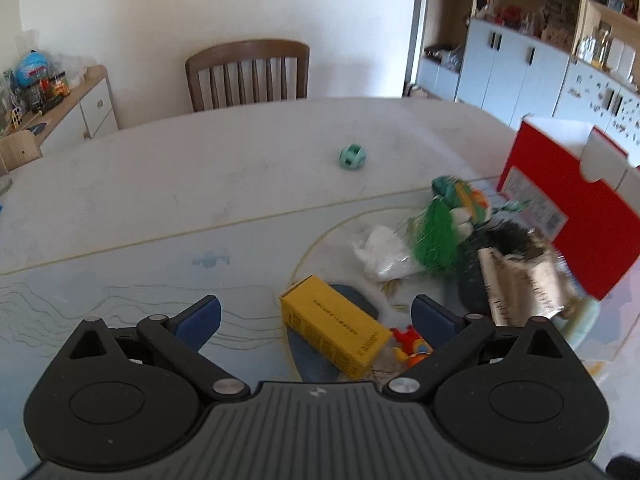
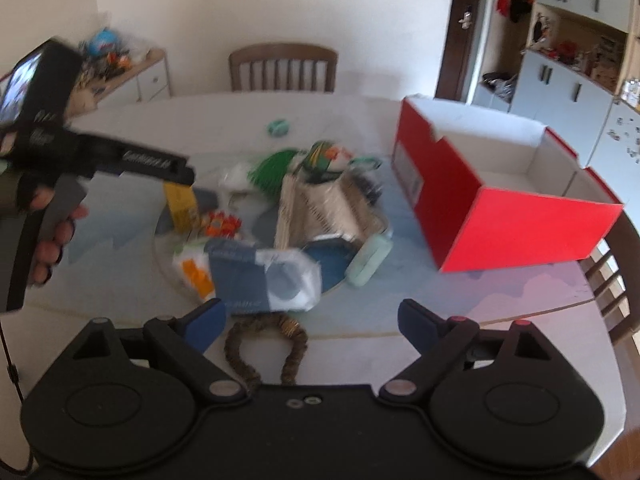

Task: Organize objects
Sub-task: 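Reach the left gripper to the yellow box while the right gripper reaches the bead bracelet, then close the left gripper on the yellow box while the right gripper grasps the bead bracelet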

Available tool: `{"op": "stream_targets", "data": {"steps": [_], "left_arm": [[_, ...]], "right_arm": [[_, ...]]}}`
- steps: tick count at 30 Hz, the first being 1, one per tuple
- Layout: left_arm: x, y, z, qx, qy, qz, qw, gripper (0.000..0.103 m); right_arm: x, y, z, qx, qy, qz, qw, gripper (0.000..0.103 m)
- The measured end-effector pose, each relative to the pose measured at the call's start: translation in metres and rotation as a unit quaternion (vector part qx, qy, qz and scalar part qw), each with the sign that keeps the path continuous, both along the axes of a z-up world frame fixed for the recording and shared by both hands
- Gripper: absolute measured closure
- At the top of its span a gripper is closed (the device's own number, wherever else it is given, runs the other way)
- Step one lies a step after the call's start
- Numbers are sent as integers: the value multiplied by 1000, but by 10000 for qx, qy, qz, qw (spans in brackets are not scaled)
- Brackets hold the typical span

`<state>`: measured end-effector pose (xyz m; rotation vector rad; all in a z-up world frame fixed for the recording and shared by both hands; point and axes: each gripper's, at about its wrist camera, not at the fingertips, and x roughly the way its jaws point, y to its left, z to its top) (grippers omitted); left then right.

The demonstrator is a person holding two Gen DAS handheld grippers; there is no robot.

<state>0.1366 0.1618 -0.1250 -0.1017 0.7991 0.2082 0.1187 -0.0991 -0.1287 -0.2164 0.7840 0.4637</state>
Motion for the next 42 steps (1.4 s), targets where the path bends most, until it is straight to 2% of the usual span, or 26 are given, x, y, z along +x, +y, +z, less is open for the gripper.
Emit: {"op": "stream_targets", "data": {"steps": [12,17,19,24,32,35,42], "left_arm": [[27,8,-26,-289,464,223,9983,12],[32,9,-31,-360,599,280,9972,20],[33,10,-33,-400,653,293,9966,29],[34,8,-34,-311,676,272,9969,44],[30,2,-32,-162,670,107,9976,69],[28,2,-31,-140,656,24,9977,73],[18,3,-29,-146,760,-146,9969,73]], "right_arm": [[21,7,-34,-254,453,-163,9985,33],[25,8,-45,-279,718,-149,9969,49],[26,9,-49,-316,755,-147,9965,53],[29,11,-53,-294,793,-162,9963,62],[26,19,-52,-418,678,16,9968,95],[26,18,-51,-441,669,2,9968,96],[25,8,-46,-449,533,-215,9973,97]]}}
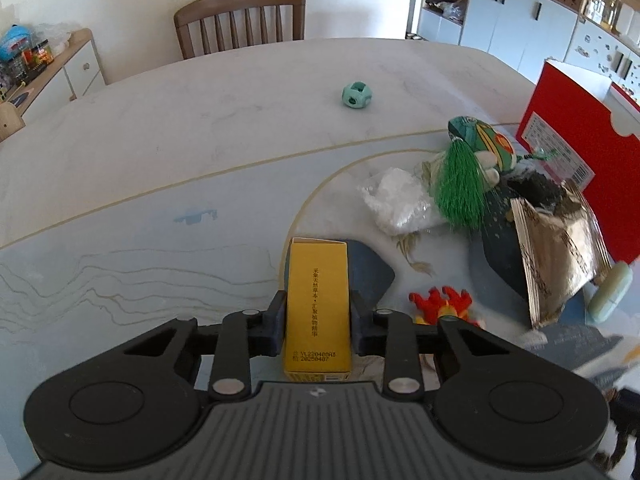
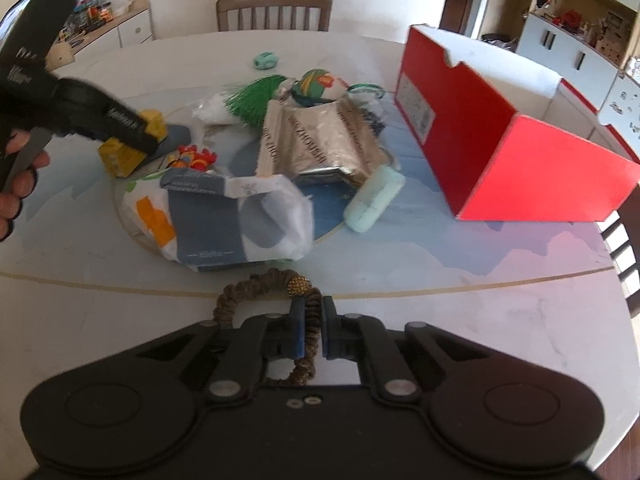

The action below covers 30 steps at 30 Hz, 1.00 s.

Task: Organize objects
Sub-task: 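Close the left gripper on the yellow box while the right gripper grasps the bead bracelet, then carry the yellow box and bead bracelet with both grippers into the red shoebox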

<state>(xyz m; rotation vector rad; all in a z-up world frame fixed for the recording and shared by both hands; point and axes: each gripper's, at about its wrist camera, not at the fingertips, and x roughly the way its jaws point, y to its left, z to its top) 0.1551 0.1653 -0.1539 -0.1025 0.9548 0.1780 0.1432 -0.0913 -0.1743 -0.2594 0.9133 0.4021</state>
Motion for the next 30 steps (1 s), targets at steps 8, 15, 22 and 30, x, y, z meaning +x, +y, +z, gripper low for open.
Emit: {"op": "stream_targets", "data": {"steps": [8,15,22,30], "left_arm": [[-16,-3,13,49,-46,-282,9996,73],[-26,-20,41,143,-107,-659,9977,73],[-23,-48,74,76,-252,-938,9952,73],[-8,-85,119,125,-605,-1086,9922,73]], "right_arm": [[-2,-16,15,58,-166,-266,9995,97],[-3,-30,38,157,-367,-384,9985,97],[3,-49,70,352,-679,-444,9961,97],[39,-86,114,705,-1063,-305,9914,97]]}}
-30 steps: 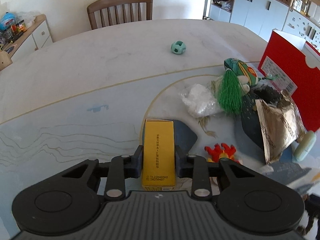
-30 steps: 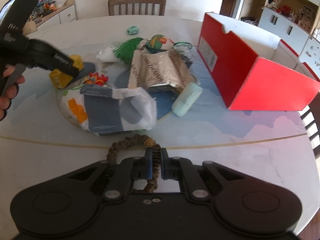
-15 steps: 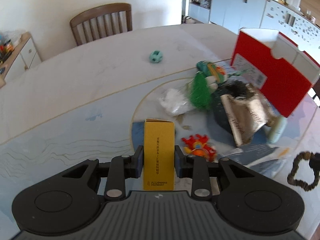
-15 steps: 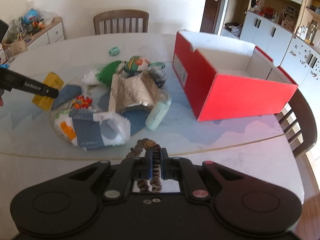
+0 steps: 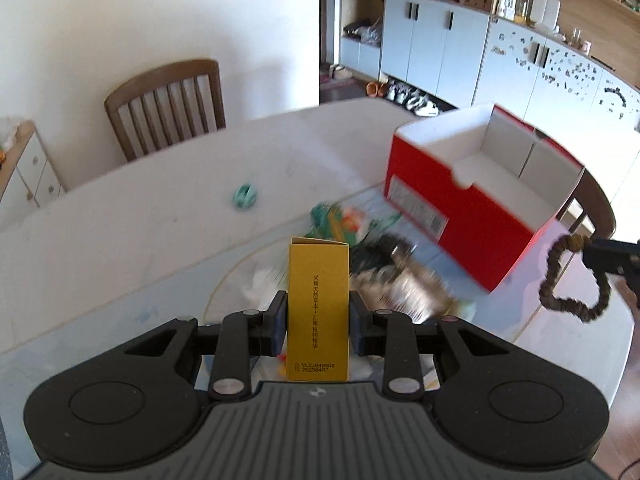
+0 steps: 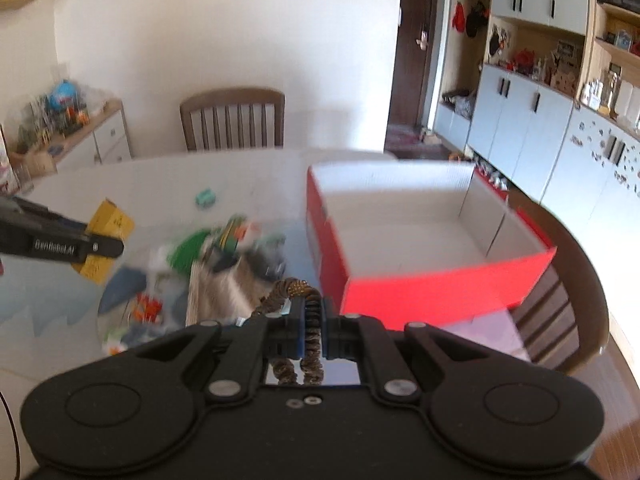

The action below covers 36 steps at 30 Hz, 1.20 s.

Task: Organize objects
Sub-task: 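Carry the yellow box and bead bracelet with both grippers into the red shoebox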

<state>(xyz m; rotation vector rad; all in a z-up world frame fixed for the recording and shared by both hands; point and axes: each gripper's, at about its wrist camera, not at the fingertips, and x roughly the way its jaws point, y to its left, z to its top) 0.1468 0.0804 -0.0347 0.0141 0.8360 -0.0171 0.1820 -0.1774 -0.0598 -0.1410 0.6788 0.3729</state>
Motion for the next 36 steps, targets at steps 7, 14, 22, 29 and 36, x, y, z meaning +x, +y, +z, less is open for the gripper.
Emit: {"op": "stream_targets", "data": {"steps": [7,14,22,29,36], "left_arm": [[24,-41,32,25,-176,-33,9998,73],[63,-85,37,-7,-87,-17,10000,73],[111,-135,27,1,161,-141,9998,73],[151,-180,19,73,309,-350,9989,73],[191,-209,-9,149,724,-453,9962,73]], "right_arm": [[40,-30,26,11,-425,297,9987,97],[84,-56,28,-18,-337,531,9980,97],[129,-83,13,-19,28,636,9980,97],[165,-106,-3,7,362,584,9976,97],[198,-125,-28,41,796,528,9954,97]]}}
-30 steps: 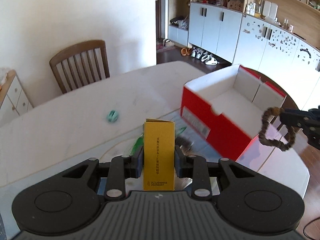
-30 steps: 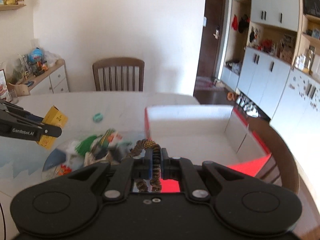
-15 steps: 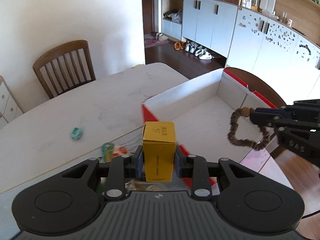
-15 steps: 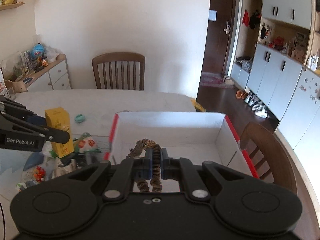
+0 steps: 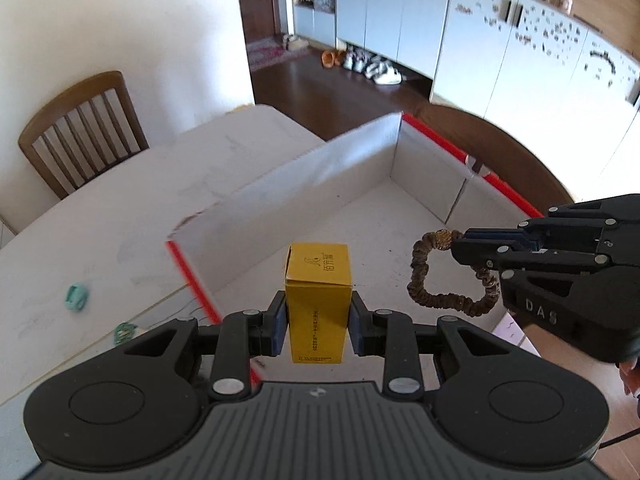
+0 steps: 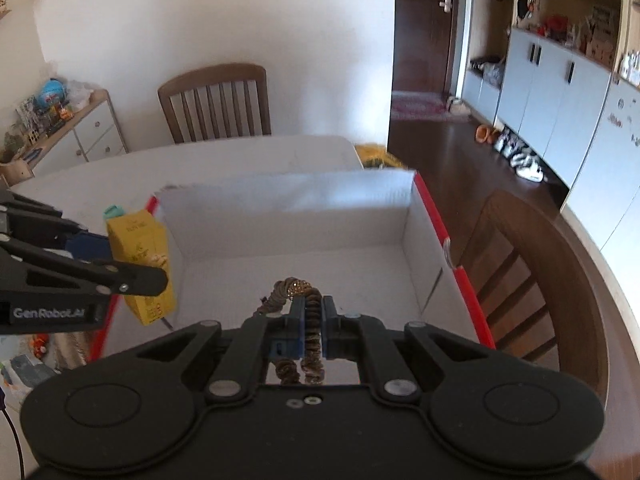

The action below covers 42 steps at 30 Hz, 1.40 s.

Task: Organize objects
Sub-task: 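Carry the yellow box and bead bracelet with both grippers into the red shoebox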

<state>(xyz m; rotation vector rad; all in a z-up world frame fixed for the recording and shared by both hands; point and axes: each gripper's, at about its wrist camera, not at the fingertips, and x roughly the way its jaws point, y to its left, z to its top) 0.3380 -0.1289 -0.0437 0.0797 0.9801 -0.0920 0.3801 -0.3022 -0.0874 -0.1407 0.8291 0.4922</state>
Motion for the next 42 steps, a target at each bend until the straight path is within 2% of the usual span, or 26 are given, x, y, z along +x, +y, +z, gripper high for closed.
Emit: {"op": "stream_targets", "data": {"steps": [5,10,18,31,36,42], "left_arm": [[26,-12,-24,-2,285,-34,9996,73],[46,-23,-49,120,678,-81,9976,73],[68,-29,-74,298,1058,-154,9938,73],[99,-32,-93,330,1253,-115,9915,73],[107,-33,-101,368,1260,-94,9913,73],[102,-29,-95,260,1176,-16,9927,73]], "right_arm": [[13,-1,-22,-219,183,113,9995,97],[27,0,-41,-336,583,297,9973,97],[43,1,-57,-556,750,398,9948,97],[51,-1,-74,-622,940,407,9928,96],[49,-6,-68,-476,938,441,9935,92],[46,-14,-61,-342,903,440,9944,88]]}}
